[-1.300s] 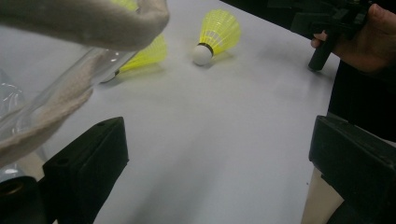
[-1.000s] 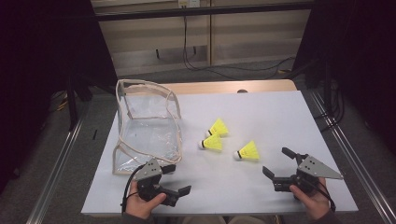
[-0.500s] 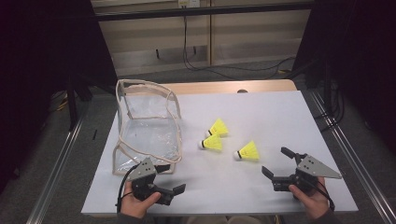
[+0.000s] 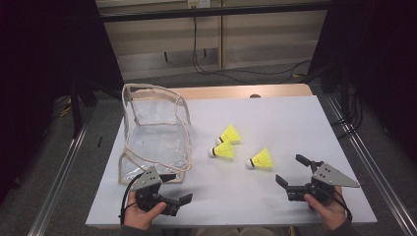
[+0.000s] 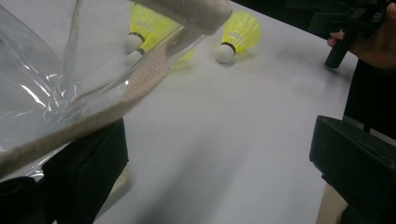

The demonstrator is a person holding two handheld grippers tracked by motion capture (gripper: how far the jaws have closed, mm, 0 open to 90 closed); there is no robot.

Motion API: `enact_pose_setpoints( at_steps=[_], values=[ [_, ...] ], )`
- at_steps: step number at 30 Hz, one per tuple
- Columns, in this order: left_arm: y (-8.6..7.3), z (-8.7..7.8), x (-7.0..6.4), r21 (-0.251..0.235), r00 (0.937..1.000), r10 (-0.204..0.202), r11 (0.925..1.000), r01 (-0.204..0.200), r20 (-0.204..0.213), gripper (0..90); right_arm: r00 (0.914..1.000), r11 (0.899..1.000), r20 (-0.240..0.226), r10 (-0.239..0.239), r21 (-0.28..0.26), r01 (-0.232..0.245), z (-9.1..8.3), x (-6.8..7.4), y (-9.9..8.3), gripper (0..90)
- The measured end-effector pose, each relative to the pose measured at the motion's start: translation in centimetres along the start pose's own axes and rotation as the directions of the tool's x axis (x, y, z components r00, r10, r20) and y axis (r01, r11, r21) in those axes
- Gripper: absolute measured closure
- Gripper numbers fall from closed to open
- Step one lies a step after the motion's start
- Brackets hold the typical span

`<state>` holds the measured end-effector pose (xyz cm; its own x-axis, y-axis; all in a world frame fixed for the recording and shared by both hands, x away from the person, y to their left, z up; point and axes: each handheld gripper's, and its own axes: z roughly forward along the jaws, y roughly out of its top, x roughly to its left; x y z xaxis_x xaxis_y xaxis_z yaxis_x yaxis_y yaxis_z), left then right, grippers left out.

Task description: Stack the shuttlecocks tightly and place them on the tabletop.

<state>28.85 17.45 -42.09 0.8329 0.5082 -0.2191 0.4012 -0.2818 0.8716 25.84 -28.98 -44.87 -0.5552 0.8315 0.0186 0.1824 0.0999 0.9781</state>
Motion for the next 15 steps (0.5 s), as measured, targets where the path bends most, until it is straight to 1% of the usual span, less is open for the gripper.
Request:
enact_pose_setpoints(
  at_steps=[6, 9, 15],
  values=[
    [-0.05, -0.22, 0.03, 0.0, 1.0, 0.007, 1.0, -0.007, -0.005, 4.2, 1.0, 1.0, -0.002, 0.001, -0.001, -0.001, 0.0, -0.03, 0.04, 1.5],
    [-0.11, -0.41, 0.13, -0.01, 1.0, -0.004, 0.9999, 0.004, -0.006, 4.2, 1.0, 1.0, -0.003, 0.004, -0.003, -0.004, 0.03, -0.04, 0.06, 1.5],
    [-0.19, -0.89, 0.49, -0.007, 0.9998, -0.002, 1.0, 0.002, -0.02, 4.2, 0.9999, 1.0, -0.01, -0.002, -0.004, 0.002, 0.12, 0.07, 0.11, 1.5]
  ],
)
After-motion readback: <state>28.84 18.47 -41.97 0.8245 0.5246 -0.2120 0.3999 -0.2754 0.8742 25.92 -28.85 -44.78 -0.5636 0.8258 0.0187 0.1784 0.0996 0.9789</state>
